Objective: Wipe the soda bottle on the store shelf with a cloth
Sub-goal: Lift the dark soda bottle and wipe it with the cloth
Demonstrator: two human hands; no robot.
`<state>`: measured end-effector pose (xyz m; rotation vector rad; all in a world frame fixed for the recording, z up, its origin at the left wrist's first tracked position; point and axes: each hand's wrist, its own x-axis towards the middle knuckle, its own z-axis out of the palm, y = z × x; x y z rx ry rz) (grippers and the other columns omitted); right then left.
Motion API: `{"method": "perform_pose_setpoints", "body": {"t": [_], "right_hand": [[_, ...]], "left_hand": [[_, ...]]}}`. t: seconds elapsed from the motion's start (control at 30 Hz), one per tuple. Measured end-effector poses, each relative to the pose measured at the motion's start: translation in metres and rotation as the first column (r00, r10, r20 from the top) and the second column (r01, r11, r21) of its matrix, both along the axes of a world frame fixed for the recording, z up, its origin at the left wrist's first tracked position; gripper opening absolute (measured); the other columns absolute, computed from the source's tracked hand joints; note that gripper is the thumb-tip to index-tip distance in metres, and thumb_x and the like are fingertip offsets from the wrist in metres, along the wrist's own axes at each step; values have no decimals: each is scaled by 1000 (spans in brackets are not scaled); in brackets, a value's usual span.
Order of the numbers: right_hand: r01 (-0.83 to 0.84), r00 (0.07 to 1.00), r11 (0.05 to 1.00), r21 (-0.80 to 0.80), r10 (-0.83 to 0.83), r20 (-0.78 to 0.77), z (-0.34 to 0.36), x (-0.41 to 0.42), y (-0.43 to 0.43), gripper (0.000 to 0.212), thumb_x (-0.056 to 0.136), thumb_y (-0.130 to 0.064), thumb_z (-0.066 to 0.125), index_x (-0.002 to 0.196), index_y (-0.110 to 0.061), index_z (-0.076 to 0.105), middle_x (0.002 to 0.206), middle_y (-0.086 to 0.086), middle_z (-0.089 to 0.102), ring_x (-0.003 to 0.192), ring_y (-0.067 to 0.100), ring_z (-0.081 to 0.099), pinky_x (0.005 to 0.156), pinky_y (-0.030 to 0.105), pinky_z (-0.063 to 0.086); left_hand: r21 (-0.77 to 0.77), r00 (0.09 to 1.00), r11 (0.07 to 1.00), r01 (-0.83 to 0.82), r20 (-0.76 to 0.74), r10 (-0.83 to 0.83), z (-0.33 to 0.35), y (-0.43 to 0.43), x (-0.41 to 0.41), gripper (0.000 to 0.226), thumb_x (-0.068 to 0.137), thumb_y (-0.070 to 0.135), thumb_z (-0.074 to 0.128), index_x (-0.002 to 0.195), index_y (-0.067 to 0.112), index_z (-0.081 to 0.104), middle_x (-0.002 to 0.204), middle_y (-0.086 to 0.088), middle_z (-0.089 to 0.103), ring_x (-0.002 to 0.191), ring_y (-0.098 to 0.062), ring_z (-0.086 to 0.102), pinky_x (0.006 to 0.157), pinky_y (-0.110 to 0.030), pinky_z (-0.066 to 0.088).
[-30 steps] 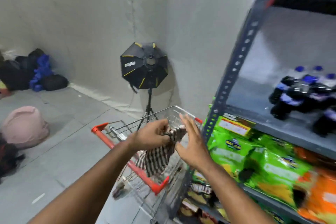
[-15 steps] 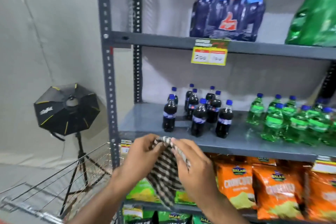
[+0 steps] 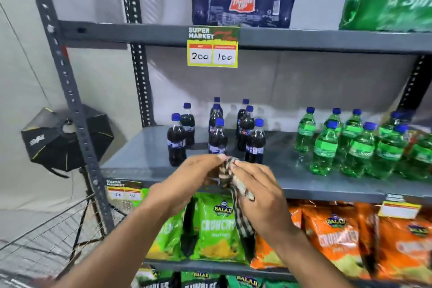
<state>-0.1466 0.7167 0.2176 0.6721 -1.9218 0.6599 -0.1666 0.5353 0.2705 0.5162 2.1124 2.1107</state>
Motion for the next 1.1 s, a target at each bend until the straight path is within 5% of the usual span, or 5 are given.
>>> {"method": "perform_pose_setpoints", "body": {"t": [0.27,0.5,0.7,0.93,1.1], "right_hand": [[48,992,999,-24,-45,116,24,-24,1,64,63,29,66,118,-3,74,116,8,73,109,26,64,104,29,46],[128,960,991,33,-132,246,27,-28,3,75,65,30,67,128,-11,68,114,2,69,110,24,62,101,27,46],[176,941,983,44,-181,286,26,-35,6,71,69,25,70,130,-13,67,120,-3,66,112,17,58,105,13,36],[230,944,973,30,-230,235,51,-47,-2,65,73,23,67,128,-9,66,125,1,63,117,19,53,108,12,32],[191,970,962,195,-215,110,85,-52,-14,60,73,20,58,125,-6,69,121,5,69,110,29,57,101,42,50]], "left_hand": [[-159,860,911,-381,-424,285,34,2,-87,42,93,43,60,132,29,56,135,4,59,123,-3,52,101,-28,43],[-362,973,927,-96,-233,10,35,-1,-136,46,99,42,56,140,23,53,146,3,53,127,-9,52,109,-30,36],[-308,984,950,-41,-178,-15,27,-5,-149,31,91,50,64,109,27,74,111,8,77,101,6,67,80,-12,45],[-83,963,994,70,-255,-89,28,-1,-141,34,92,49,61,103,22,78,119,1,74,119,-17,63,102,-36,43],[206,973,952,226,-97,-210,38,10,-126,31,90,41,67,91,11,74,85,-9,75,82,-26,70,76,-39,57]]}}
